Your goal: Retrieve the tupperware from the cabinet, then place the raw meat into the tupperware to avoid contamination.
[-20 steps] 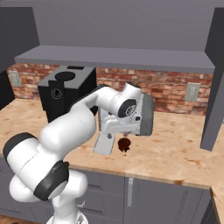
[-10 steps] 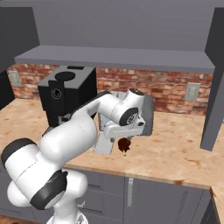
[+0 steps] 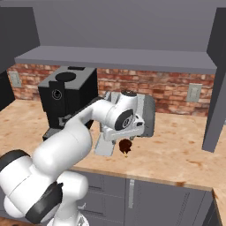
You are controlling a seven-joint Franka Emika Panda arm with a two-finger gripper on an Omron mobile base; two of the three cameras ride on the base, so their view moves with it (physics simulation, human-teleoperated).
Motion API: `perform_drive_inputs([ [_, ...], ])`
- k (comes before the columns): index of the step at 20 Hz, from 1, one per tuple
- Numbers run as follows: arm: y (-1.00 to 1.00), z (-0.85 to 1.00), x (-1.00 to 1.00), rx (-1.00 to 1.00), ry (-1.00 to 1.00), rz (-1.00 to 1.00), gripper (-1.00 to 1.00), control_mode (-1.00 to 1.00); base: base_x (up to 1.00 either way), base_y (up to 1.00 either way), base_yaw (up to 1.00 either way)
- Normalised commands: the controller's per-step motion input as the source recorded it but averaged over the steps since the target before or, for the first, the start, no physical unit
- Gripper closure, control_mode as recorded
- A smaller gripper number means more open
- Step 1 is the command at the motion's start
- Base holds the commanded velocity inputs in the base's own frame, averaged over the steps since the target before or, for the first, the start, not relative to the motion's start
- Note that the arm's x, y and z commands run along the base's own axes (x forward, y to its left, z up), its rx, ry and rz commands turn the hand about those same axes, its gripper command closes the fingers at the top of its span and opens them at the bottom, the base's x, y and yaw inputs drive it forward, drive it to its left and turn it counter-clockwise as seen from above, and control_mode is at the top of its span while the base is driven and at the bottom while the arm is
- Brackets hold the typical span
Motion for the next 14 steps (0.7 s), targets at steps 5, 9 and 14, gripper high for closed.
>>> perform_drive_inputs([
  [5,0.00,-0.01,0.00,-0.15,0.00,-0.05,-1.00,-1.00,0.00,0.00,0.00],
  [9,0.00,-0.01,0.04,-0.02,0.00,-0.01,-1.00,-1.00,0.00,0.00,0.00],
  [14,-0.04,-0.06,0.04,0.06,0.00,-0.01,-1.00,-1.00,0.00,0.00,0.00],
])
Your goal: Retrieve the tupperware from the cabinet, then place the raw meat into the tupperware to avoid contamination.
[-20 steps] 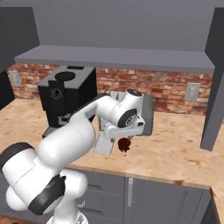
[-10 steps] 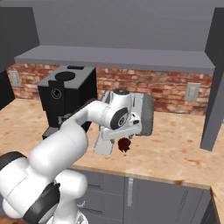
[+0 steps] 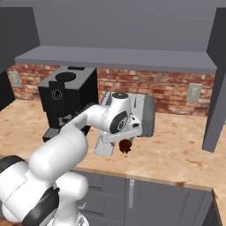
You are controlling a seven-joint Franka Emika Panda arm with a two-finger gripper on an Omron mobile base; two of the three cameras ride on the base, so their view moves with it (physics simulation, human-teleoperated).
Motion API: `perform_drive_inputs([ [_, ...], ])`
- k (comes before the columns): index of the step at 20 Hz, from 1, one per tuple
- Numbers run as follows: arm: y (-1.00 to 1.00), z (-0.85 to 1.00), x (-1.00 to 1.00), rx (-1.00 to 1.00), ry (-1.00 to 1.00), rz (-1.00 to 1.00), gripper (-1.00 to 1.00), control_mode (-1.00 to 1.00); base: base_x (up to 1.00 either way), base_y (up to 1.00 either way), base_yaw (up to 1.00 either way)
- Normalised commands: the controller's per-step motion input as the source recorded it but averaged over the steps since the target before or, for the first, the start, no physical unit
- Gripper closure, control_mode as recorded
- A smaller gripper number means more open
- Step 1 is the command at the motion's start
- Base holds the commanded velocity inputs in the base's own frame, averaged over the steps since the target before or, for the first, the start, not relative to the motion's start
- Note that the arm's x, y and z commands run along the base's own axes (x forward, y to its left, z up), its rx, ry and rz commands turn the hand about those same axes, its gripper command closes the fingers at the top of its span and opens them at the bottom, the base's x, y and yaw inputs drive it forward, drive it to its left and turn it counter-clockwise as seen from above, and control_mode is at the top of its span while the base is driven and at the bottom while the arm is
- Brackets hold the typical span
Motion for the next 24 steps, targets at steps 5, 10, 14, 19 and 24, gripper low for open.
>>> perform_drive_inputs([
  [5,-0.03,-0.11,0.11,0.07,0.01,0.00,-1.00,-1.00,0.00,0.00,0.00],
  [10,0.00,-0.11,0.15,0.04,0.02,0.00,-1.00,-1.00,0.00,0.00,0.00],
  [14,0.00,-0.11,0.16,0.01,0.00,0.00,-1.00,-1.00,0.00,0.00,0.00],
  [19,0.00,-0.14,0.11,0.00,-0.02,0.00,-1.00,-1.00,0.00,0.00,0.00],
  [24,0.00,-0.30,0.00,0.00,-0.01,0.00,-1.00,-1.00,0.00,0.00,0.00],
])
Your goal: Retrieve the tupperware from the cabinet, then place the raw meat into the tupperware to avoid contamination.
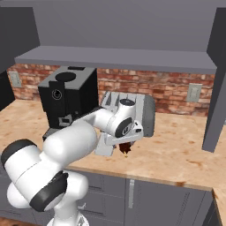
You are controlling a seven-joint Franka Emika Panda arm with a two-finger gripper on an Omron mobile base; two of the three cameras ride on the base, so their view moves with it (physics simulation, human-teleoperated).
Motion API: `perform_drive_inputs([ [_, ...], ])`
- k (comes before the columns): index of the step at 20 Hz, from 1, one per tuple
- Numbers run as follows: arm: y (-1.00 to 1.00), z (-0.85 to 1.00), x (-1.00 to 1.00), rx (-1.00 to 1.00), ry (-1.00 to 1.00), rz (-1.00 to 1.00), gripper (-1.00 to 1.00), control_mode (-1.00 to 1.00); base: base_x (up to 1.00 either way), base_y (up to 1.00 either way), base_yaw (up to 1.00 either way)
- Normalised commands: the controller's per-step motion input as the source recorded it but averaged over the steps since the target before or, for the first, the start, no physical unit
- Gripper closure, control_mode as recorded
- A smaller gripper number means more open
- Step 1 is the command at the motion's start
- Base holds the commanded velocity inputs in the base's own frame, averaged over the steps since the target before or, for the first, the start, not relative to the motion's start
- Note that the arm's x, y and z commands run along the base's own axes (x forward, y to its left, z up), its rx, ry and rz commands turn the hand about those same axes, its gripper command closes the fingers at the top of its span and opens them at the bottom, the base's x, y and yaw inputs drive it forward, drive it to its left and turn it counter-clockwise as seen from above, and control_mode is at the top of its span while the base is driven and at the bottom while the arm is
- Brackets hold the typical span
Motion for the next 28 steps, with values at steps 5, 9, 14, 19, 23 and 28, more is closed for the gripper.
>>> perform_drive_inputs([
  [5,-0.01,-0.26,0.08,0.00,0.00,0.00,-1.00,-1.00,0.00,0.00,0.00],
  [9,-0.01,-0.11,0.18,0.00,0.00,0.00,-1.00,-1.00,0.00,0.00,0.00],
  [14,-0.05,-0.06,0.18,0.00,0.00,0.00,-1.00,-1.00,0.00,0.00,0.00],
  [19,-0.13,-0.07,0.19,0.00,0.00,0.00,-1.00,-1.00,0.00,0.00,0.00],
  [23,-0.11,-0.12,0.09,0.00,0.00,0.00,-1.00,-1.00,0.00,0.00,0.00],
  [28,-0.01,-0.16,0.00,0.00,0.00,0.00,-1.00,-1.00,0.00,0.00,0.00],
])
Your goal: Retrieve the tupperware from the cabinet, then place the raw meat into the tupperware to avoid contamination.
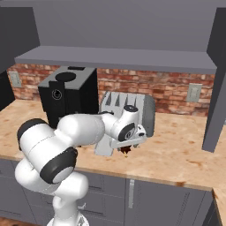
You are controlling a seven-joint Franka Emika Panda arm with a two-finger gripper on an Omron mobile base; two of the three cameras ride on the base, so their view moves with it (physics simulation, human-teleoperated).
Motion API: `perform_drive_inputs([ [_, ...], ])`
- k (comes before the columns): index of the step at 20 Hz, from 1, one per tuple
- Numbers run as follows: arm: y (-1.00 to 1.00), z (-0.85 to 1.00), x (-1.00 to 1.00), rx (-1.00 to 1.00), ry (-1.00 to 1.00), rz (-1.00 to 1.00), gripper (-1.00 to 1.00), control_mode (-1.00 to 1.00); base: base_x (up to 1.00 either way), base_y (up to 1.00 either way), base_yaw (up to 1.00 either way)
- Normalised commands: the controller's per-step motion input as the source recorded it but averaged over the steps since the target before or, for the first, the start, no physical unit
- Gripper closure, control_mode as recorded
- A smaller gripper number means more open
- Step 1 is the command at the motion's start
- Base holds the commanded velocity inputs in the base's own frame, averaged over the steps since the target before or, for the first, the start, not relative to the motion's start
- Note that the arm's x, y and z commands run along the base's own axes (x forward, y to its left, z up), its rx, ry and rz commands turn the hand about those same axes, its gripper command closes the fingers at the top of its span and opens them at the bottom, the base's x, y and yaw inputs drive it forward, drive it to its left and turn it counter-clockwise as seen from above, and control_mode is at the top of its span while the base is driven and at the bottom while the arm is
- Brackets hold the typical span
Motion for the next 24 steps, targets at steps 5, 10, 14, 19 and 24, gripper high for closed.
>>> perform_drive_inputs([
  [5,0.01,-0.15,0.00,0.00,0.00,0.00,-1.00,-1.00,0.00,0.00,0.00],
  [10,0.07,-0.10,0.00,0.00,0.00,0.00,-1.00,-1.00,0.00,0.00,0.00],
  [14,0.11,-0.08,0.02,0.00,0.00,0.00,-1.00,-1.00,0.00,0.00,0.00],
  [19,0.08,-0.06,0.12,0.00,0.00,0.00,-1.00,-1.00,0.00,0.00,0.00],
  [24,0.02,-0.07,0.14,0.00,0.00,0.00,-1.00,-1.00,0.00,0.00,0.00],
])
